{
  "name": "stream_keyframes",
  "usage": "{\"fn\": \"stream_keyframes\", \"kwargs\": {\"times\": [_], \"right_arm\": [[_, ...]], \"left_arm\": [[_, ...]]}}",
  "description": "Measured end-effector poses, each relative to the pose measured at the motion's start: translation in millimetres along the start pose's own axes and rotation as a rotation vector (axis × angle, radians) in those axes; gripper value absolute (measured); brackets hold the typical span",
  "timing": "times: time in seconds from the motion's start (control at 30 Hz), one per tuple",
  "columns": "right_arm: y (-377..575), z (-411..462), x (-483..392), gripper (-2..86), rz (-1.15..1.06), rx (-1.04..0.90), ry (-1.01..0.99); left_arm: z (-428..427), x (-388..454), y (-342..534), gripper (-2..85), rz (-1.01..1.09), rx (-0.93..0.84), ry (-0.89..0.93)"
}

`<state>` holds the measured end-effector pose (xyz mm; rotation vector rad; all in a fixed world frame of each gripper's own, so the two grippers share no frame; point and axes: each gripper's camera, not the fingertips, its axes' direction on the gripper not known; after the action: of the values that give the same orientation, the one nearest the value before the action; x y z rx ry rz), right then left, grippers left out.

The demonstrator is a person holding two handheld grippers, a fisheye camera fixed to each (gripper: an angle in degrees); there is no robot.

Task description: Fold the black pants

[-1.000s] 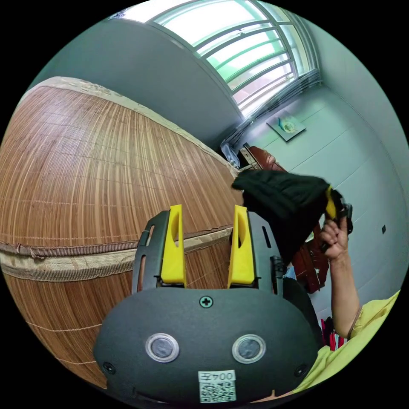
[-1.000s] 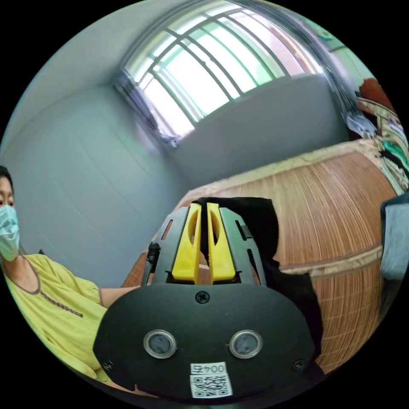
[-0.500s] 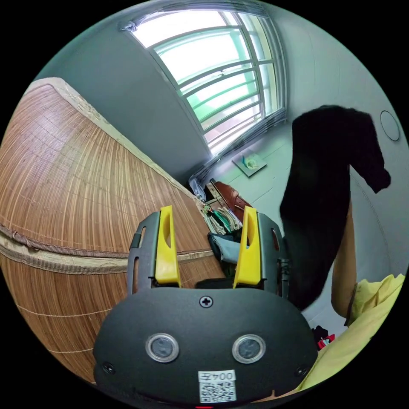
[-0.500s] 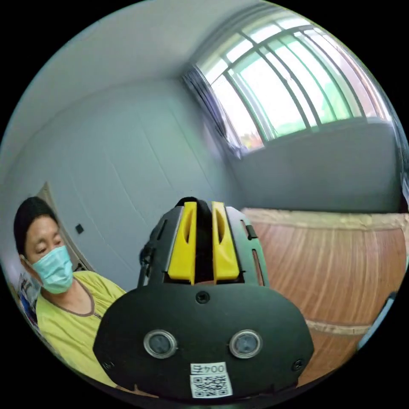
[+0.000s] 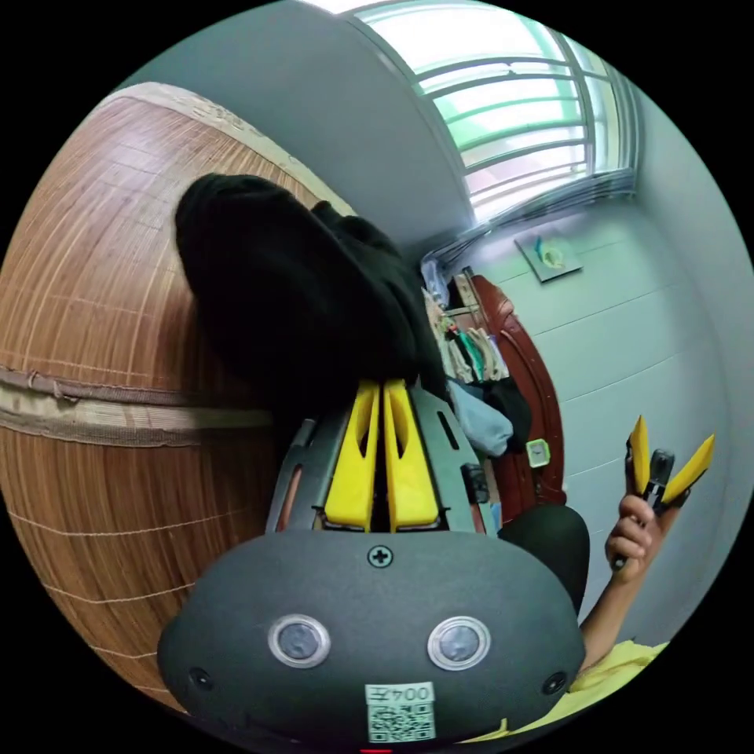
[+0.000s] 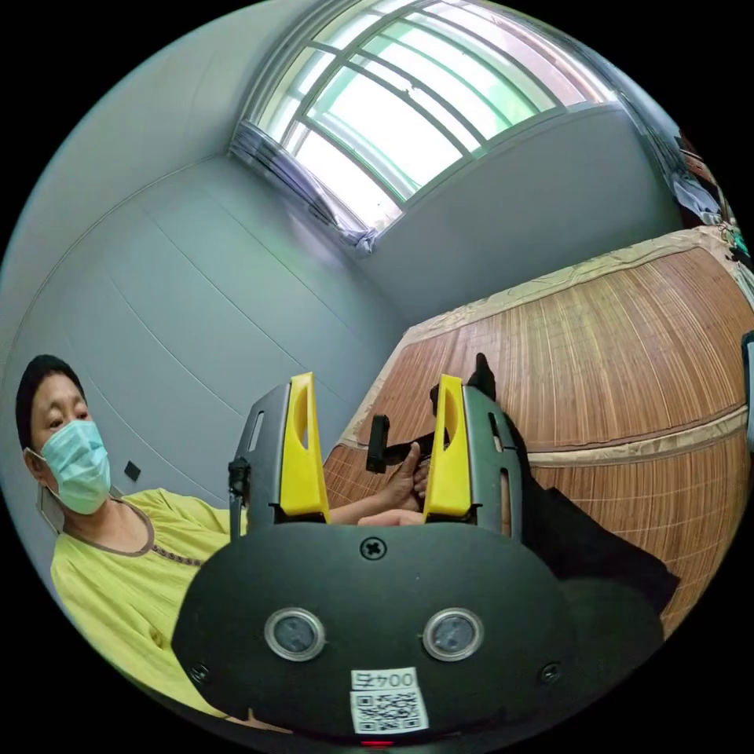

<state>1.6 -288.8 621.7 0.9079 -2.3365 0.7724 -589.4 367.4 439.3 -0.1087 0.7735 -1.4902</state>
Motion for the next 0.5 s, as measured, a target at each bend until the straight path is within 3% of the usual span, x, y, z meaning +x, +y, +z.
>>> {"fn": "stream_keyframes", "kwargs": {"times": [0.13,0.33,0.5], "right_arm": [[13.0,-14.4,-32.3,18.8,-0.053,0.032,0.017],[8.5,7.6,-35.8,18.1,-0.104,0.012,0.020],[13.3,44.8,-10.3,17.1,-0.127,-0.068,0.076]], "left_arm": [[-2.7,-8.7,-2.1,0.3,0.008,0.020,0.108],[-7.7,12.1,2.3,0.2,0.127,0.009,-0.017],[-29.1,4.4,6.4,0.3,0.193,0.048,0.062]]}}
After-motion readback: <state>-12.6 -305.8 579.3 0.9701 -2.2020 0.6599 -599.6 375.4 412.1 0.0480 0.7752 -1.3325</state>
